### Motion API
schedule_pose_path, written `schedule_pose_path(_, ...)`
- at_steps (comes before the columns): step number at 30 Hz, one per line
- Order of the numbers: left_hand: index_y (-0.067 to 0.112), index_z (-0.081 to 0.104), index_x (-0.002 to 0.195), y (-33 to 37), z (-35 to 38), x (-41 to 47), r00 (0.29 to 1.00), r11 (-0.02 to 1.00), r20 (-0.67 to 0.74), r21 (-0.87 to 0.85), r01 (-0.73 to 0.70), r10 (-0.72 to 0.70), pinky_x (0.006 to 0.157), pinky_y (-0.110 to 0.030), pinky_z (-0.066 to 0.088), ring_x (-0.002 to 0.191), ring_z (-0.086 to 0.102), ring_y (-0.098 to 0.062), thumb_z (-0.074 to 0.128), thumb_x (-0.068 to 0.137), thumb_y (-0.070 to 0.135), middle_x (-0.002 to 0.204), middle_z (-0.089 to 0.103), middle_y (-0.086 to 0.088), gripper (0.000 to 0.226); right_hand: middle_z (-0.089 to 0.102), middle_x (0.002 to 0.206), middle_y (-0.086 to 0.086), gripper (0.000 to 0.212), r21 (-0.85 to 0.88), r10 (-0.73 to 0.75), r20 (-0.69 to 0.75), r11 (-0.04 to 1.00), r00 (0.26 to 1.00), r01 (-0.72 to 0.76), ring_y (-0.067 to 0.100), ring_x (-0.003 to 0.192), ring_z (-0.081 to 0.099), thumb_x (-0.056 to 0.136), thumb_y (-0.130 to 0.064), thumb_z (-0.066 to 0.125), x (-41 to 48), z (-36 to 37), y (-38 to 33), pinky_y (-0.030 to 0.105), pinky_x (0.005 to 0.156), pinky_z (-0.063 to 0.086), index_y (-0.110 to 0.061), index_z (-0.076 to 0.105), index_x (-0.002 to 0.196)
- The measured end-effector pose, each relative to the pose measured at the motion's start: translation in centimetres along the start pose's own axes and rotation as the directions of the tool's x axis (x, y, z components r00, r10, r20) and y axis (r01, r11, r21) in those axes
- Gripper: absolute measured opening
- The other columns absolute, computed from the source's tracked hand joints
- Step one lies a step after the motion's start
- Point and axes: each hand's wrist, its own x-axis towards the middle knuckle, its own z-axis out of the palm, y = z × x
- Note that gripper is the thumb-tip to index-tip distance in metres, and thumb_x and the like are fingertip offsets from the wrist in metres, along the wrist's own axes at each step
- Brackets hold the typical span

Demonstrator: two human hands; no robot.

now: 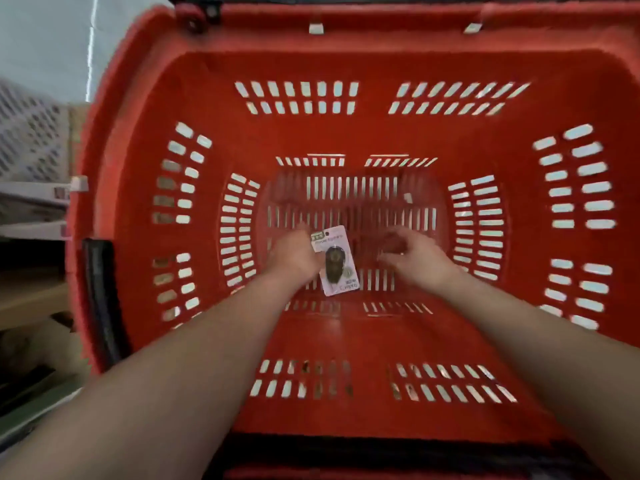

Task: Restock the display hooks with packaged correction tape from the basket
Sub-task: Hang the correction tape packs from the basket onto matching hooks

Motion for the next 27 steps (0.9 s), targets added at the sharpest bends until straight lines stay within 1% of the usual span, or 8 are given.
schedule_pose_path(3,0.018,0.035,0.144,-0.7,4.6,4.9,0.999,0.987,-0.003,0.151,-0.05,0.051,0.107,-0.049,0.041,0.133,0.042,-0.037,0.073,0.084,0.042,0.146,0.041,-0.015,0.075,0.065,0.112,0.005,0.049,0.023,0.056,0.069,0.998,0.996,-0.058,0.017,0.068,0.062,0.095,-0.011,0.059,4.4,3.8,2.5,0.018,0.048,0.047,-0.017,0.047,0.142)
schedule_pose_path(8,0.014,0.036,0.139,-1.4,6.2,8.1,0.974,0.893,-0.053,0.412,-0.179,0.22,0.1,-0.05,0.044,0.133,0.033,-0.034,0.08,0.074,0.046,0.143,0.035,-0.012,0.084,0.066,0.124,0.011,0.055,0.136,0.074,0.138,0.986,0.988,-0.093,0.026,0.109,0.063,0.087,-0.002,0.064,7.4,8.3,4.0,0.029,0.084,0.05,-0.01,0.049,0.14)
schedule_pose_path(11,0.011,0.047,0.126,-1.7,6.0,8.8,0.982,0.922,-0.025,0.351,-0.165,0.185,0.097,-0.046,0.042,0.128,0.037,-0.033,0.082,0.07,0.051,0.135,0.041,-0.011,0.077,0.065,0.101,0.007,0.045,0.161,0.095,0.143,0.98,0.985,-0.118,0.023,0.096,0.061,0.083,-0.002,0.066,8.2,9.3,3.4,0.027,0.075,0.044,-0.008,0.055,0.127)
schedule_pose_path(15,0.014,0.053,0.089,-1.7,4.7,8.6,0.99,0.987,0.054,0.085,-0.134,0.129,0.067,-0.035,0.041,0.089,0.056,-0.027,0.083,0.075,0.036,0.096,0.061,-0.007,0.04,0.054,0.094,0.002,0.034,0.216,0.127,0.187,0.962,0.974,-0.167,0.019,0.089,0.052,0.081,-0.006,0.072,8.2,9.3,2.2,0.028,0.071,0.04,-0.014,0.054,0.109)
schedule_pose_path(18,0.015,0.056,0.089,-1.6,2.2,6.7,0.995,0.97,-0.069,-0.227,-0.085,0.071,0.056,-0.023,0.036,0.073,0.053,-0.018,0.077,0.083,0.016,0.078,0.055,0.004,0.023,0.056,0.112,0.0,0.057,0.335,0.118,0.194,0.925,0.974,-0.179,0.017,0.099,0.054,0.08,-0.009,0.077,6.5,7.2,1.2,0.022,0.068,0.042,-0.015,0.048,0.129)
schedule_pose_path(21,0.02,0.059,0.103,-0.6,-0.6,2.9,0.976,0.735,-0.184,-0.677,-0.042,-0.114,0.061,-0.021,0.045,0.077,0.06,-0.012,0.068,0.086,0.0,0.087,0.063,0.006,0.028,0.066,0.118,0.0,0.058,0.577,0.134,0.266,0.771,0.955,-0.269,0.016,0.106,0.062,0.083,-0.011,0.077,3.4,3.6,-0.6,0.035,0.094,0.051,-0.022,0.047,0.13)
schedule_pose_path(24,0.024,0.057,0.099,1.2,-3.6,-3.0,0.964,0.463,-0.177,-0.884,-0.067,-0.197,0.07,-0.031,0.054,0.082,0.065,-0.017,0.062,0.084,-0.014,0.097,0.067,-0.002,0.041,0.075,0.107,0.0,0.033,0.843,0.036,0.3,0.457,0.953,-0.283,0.015,0.099,0.072,0.089,-0.009,0.069,-0.4,0.6,-4.4,0.032,0.084,0.054,-0.02,0.062,0.119)
schedule_pose_path(27,0.022,0.059,0.096,2.9,-7.0,-9.9,0.993,0.468,-0.095,-0.882,-0.055,-0.064,0.072,-0.038,0.055,0.083,0.069,-0.021,0.063,0.082,-0.016,0.097,0.073,-0.003,0.04,0.075,0.095,0.009,0.019,0.94,-0.016,0.138,0.317,0.99,-0.126,0.02,0.084,0.073,0.092,-0.004,0.061,-4.9,-2.2,-9.2,0.033,0.073,0.059,-0.009,0.066,0.109)
